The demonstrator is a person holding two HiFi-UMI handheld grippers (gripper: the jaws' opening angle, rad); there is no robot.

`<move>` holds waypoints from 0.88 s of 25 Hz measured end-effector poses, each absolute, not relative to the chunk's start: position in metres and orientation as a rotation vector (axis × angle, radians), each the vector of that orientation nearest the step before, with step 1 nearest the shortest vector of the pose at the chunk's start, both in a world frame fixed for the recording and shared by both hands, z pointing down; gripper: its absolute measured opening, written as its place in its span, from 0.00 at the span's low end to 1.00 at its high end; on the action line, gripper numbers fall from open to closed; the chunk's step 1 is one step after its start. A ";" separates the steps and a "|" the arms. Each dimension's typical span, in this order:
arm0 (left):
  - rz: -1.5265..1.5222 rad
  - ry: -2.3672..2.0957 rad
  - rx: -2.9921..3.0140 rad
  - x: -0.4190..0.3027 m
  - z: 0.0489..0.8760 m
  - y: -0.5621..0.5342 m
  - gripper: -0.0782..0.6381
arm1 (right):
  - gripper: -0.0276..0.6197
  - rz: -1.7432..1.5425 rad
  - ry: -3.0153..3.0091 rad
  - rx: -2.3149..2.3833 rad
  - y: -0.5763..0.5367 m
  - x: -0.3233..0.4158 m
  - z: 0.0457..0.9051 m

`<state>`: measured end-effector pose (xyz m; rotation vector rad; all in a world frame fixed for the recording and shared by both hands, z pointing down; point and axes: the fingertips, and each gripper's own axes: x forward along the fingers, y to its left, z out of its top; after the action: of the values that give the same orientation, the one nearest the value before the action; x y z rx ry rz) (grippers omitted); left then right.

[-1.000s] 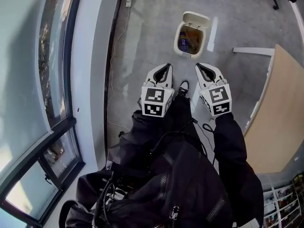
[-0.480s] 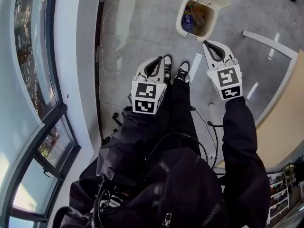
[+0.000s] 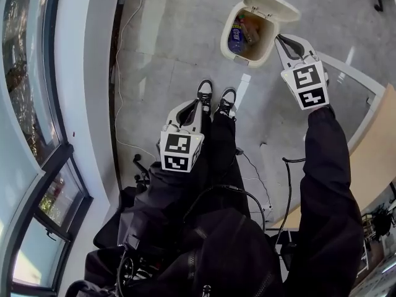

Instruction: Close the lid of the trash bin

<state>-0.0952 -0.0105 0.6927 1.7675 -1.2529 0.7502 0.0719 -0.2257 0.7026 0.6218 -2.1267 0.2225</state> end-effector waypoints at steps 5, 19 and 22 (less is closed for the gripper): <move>0.749 -1.241 1.735 -0.096 0.705 -0.001 0.11 | 0.05 0.162 -2.083 0.623 -0.271 0.084 0.715; 0.724 -1.241 1.667 -0.112 0.715 0.019 0.11 | 0.30 0.042 -1.843 0.485 -0.335 0.099 0.760; 0.715 -1.242 1.659 -0.113 0.716 0.022 0.11 | 0.33 0.080 -1.817 0.445 -0.329 0.102 0.771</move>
<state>-0.1132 0.0219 0.7160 1.6595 -1.2421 0.7147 0.1020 -0.3294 0.7707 0.4453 -1.8169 0.0801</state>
